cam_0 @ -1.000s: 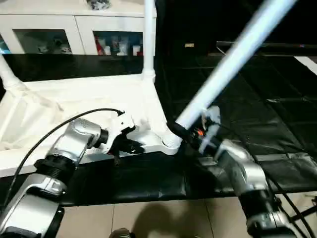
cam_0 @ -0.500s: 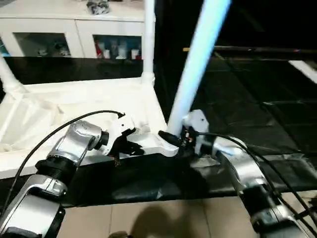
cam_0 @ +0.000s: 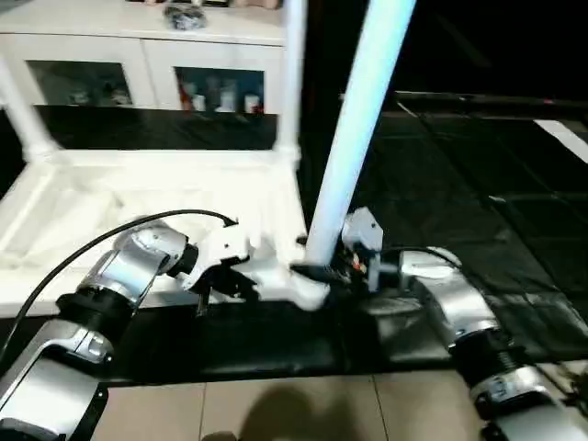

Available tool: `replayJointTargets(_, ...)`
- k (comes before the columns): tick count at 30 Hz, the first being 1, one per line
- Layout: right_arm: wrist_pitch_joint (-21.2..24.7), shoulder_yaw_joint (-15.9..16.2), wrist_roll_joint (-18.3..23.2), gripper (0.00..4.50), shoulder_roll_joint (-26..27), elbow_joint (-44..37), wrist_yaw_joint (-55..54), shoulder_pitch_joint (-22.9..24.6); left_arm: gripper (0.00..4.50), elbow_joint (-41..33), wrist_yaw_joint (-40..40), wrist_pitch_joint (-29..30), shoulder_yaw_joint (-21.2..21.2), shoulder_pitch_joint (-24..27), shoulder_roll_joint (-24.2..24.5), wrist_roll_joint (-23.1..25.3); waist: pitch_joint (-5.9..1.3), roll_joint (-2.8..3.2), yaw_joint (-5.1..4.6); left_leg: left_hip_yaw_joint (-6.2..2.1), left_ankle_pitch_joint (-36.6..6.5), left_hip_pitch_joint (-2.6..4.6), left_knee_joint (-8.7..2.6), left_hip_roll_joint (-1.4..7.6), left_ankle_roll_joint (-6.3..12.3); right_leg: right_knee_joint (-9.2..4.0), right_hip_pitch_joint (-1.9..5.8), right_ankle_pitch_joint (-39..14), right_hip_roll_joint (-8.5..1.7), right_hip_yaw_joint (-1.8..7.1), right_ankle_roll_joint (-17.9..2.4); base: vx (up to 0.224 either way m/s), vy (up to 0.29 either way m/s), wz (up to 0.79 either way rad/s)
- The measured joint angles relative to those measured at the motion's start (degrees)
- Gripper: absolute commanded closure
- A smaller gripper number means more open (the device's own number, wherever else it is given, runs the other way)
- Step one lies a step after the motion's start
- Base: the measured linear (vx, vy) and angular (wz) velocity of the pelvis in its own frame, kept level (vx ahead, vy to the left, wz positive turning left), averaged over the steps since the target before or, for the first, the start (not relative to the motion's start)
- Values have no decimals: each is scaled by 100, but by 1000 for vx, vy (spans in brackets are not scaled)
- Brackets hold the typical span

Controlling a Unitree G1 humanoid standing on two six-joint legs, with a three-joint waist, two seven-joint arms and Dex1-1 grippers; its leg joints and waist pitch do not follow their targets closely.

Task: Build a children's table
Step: Insert table leg to table base, then rotate leg to tighten

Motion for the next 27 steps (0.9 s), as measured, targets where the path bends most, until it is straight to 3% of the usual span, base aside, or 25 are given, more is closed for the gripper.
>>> replayJointTargets(5, -5, -3, 0, 260, 11, 83, 64, -29, 450, 368, -64, -78, 0, -148, -96, 3, -23, 2, 18, 0, 0, 4, 1, -2, 0, -5, 8, -1, 0, 0, 0, 0, 0, 0)
replayJointTargets(11, -4, -23, 2, 260, 62, 117, 77, 9, 450, 493, -58, -44, 2, -164, -160, 4, -34, 18, 37, 0, -1, 66, -26, -5, -1, -34, 66, -8, 0, -2, 13, 0, 0, 0)
replayJointTargets(16, 31, -240, 93, 260, 268, 279, -274, 29, 450, 681, 56, 182, 106, -226, -274, -12, -38, 38, 32, 0, 0, 77, -29, -7, -2, -37, 74, -9, 0, -2, 14, 0, 0, 0)
replayJointTargets(20, -10, -505, 16, 260, 611, 846, -1459, -253, 450, 826, 799, 729, 402, -298, -479, -28, -21, 76, -70, -6, 1, 76, -23, -9, -2, -60, 65, -9, -10, -31, 14, 0, 0, 0)
replayJointTargets(23, -32, -716, -105, 260, 857, 1440, -2476, -671, 450, 620, 1458, 1435, 660, -287, -720, -109, -11, 89, -196, -50, 1, 37, -21, 7, -3, -144, 63, -9, -41, -165, 14, 0, 0, 0)
replayJointTargets(25, -50, -772, -138, 260, 1052, 1779, -3010, -952, 450, 74, 1814, 1985, 848, -46, -811, -210, -10, 87, -297, -55, 1, 15, -13, 7, -3, -144, 37, -8, -88, -231, 12, -1, 18, -9)
replayJointTargets(27, -41, -847, -176, 260, 1237, 2106, -3568, -1190, 450, -459, 2211, 2448, 993, 181, -931, -225, -14, 74, -404, -55, -4, 1, -6, 3, -5, -137, 13, -1, -89, -228, 0, 0, 0, 0)
